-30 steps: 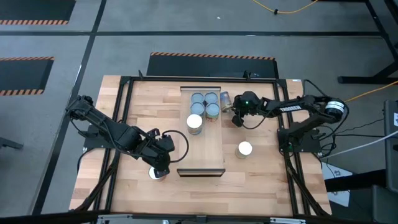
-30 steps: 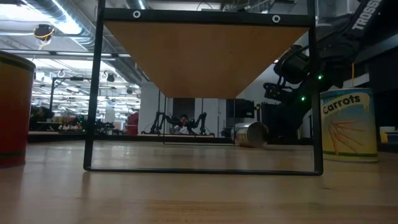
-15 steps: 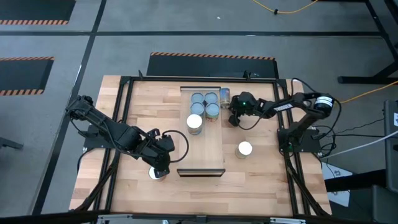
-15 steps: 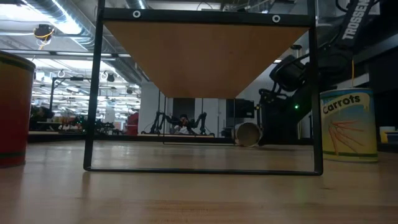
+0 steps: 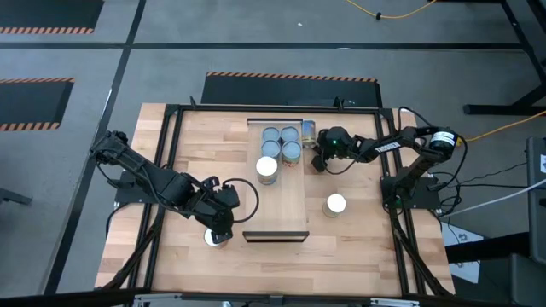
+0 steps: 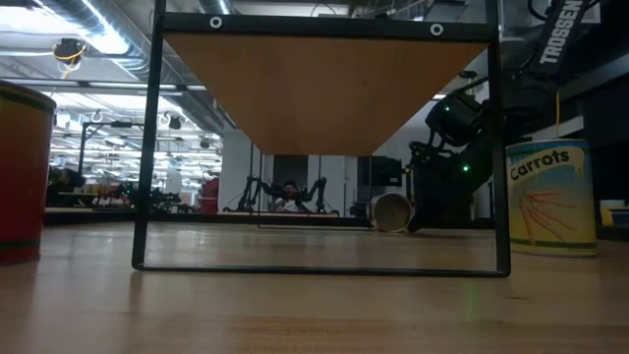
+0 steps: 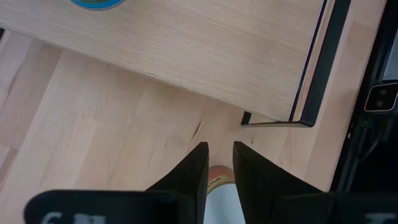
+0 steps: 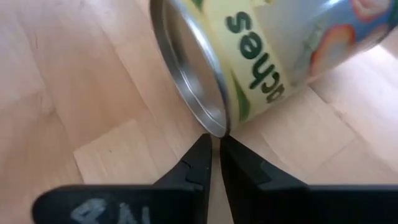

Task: Pick and place cans onto a shelf
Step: Put the canned peaches on the shelf

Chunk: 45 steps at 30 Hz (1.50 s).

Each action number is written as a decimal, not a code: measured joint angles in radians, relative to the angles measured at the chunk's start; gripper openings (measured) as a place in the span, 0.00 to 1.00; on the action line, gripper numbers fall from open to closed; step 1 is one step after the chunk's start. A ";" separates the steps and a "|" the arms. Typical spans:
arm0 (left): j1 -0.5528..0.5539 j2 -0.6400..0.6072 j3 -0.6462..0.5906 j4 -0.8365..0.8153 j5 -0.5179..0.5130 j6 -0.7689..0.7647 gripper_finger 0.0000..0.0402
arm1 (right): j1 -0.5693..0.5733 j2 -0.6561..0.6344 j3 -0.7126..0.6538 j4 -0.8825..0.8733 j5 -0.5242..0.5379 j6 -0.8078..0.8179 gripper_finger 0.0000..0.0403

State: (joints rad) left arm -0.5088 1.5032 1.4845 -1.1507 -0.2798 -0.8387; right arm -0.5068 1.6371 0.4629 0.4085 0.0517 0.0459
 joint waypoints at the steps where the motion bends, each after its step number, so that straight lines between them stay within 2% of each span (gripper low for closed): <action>1: 0.000 0.000 0.000 0.000 0.000 0.000 0.17 | 0.000 0.000 0.000 0.000 0.000 0.010 0.10; 17: 0.000 0.000 0.000 0.000 0.000 0.000 0.17 | 0.000 0.000 0.000 0.031 -0.027 0.065 0.10; 29: 0.000 0.000 0.000 0.000 0.000 0.000 0.17 | 0.000 -0.001 0.000 0.030 -0.030 0.216 0.10; 37: 0.000 0.000 0.000 0.000 0.000 0.000 0.17 | 0.001 -0.001 0.000 0.030 -0.152 0.268 0.10; 40: 0.000 0.000 0.000 0.000 0.000 0.000 0.17 | 0.000 -0.001 0.000 0.030 -0.149 0.269 0.10; 45: 0.000 0.000 0.000 0.000 0.000 0.000 0.17 | 0.000 -0.001 0.001 0.027 -0.078 0.316 0.10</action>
State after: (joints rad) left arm -0.5090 1.5032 1.4846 -1.1511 -0.2798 -0.8387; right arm -0.5072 1.6360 0.4637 0.4360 -0.0259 0.3621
